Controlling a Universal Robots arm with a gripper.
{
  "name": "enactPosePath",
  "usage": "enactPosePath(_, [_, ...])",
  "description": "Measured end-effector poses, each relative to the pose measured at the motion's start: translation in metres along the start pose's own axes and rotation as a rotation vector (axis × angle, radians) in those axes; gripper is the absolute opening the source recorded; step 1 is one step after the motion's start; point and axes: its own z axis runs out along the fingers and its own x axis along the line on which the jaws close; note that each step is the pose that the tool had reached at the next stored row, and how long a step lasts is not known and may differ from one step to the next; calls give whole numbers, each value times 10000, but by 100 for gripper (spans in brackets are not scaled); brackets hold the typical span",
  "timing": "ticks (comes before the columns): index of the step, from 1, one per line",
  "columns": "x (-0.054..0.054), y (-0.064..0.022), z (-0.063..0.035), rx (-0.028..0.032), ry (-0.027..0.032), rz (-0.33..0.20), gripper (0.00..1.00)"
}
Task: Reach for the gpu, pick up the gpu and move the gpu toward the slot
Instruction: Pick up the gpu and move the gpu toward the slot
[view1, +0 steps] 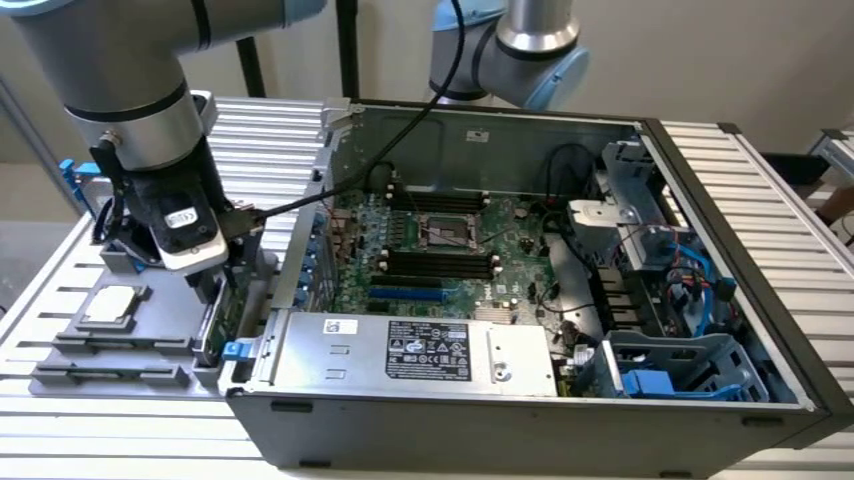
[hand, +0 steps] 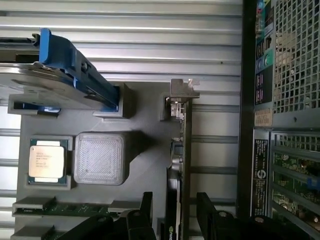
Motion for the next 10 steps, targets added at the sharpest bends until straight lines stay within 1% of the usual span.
enactPosePath(6, [8,-3,109,50,-22,8,48])
enactPosePath(8, [11,-4,143,70,-36,14,48])
enactPosePath(10, [13,-5,169,91,-65,19,48])
